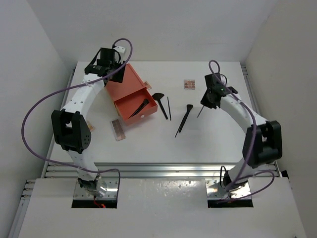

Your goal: Organize the makeup

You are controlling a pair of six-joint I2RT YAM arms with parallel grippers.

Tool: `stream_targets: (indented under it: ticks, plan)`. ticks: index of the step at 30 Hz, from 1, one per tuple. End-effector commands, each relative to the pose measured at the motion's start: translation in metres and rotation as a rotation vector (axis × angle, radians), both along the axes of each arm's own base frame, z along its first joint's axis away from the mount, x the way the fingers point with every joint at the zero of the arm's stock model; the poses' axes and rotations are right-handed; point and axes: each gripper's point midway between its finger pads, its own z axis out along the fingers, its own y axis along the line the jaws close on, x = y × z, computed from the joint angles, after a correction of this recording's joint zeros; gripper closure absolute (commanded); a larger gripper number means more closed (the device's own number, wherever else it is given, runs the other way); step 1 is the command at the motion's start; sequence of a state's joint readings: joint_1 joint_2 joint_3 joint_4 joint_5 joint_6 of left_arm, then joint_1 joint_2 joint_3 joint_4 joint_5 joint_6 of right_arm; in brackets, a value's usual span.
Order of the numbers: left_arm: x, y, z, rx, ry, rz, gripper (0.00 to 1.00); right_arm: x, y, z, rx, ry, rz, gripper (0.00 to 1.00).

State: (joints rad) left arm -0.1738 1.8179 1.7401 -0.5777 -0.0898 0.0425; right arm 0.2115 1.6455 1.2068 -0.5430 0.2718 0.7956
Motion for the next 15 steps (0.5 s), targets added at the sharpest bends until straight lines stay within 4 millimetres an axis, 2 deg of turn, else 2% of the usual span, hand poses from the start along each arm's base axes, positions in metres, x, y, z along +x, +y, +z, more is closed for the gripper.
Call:
stream_targets:
  ticks: [1,2,3,4,5,7,8,9,10,11,12,14,15]
  plan:
    - [0.001,0.011,0.032,-0.028,-0.093,0.057,0.48,0.021,0.050,0.064,0.092,-0.245,-0.033,1.00]
    - [0.001,0.012,0.032,-0.030,-0.094,0.070,0.48,0.019,0.069,0.070,0.120,-0.271,-0.014,1.00]
    - [0.000,0.021,0.029,-0.017,-0.087,0.097,0.48,0.022,0.097,0.085,0.184,-0.338,0.001,1.00]
    - [-0.002,0.023,0.030,-0.020,-0.089,0.110,0.48,0.018,0.121,0.091,0.233,-0.359,0.014,1.00]
    - [-0.002,0.030,0.030,-0.021,-0.091,0.136,0.48,0.025,0.135,0.098,0.262,-0.407,0.019,1.00]
    - [-0.006,0.036,0.026,-0.027,-0.081,0.155,0.48,0.019,0.189,0.117,0.368,-0.478,0.071,1.00]
    - [-0.007,0.036,0.030,-0.029,-0.090,0.155,0.48,0.023,0.204,0.121,0.390,-0.498,0.072,1.00]
    - [-0.009,0.035,0.024,-0.031,-0.075,0.148,0.48,0.019,0.235,0.124,0.429,-0.519,0.117,1.00]
    - [-0.011,0.033,0.031,-0.039,-0.087,0.140,0.48,0.018,0.248,0.129,0.448,-0.529,0.134,1.00]
    - [-0.011,0.033,0.026,-0.038,-0.083,0.140,0.48,0.029,0.264,0.146,0.472,-0.565,0.132,1.00]
    - [-0.014,0.037,0.025,-0.043,-0.079,0.142,0.48,0.024,0.288,0.146,0.483,-0.555,0.160,1.00]
    - [-0.016,0.036,0.020,-0.048,-0.067,0.147,0.48,0.032,0.304,0.144,0.506,-0.549,0.138,1.00]
    - [-0.018,0.035,0.020,-0.055,-0.065,0.138,0.48,0.034,0.316,0.124,0.487,-0.523,0.142,1.00]
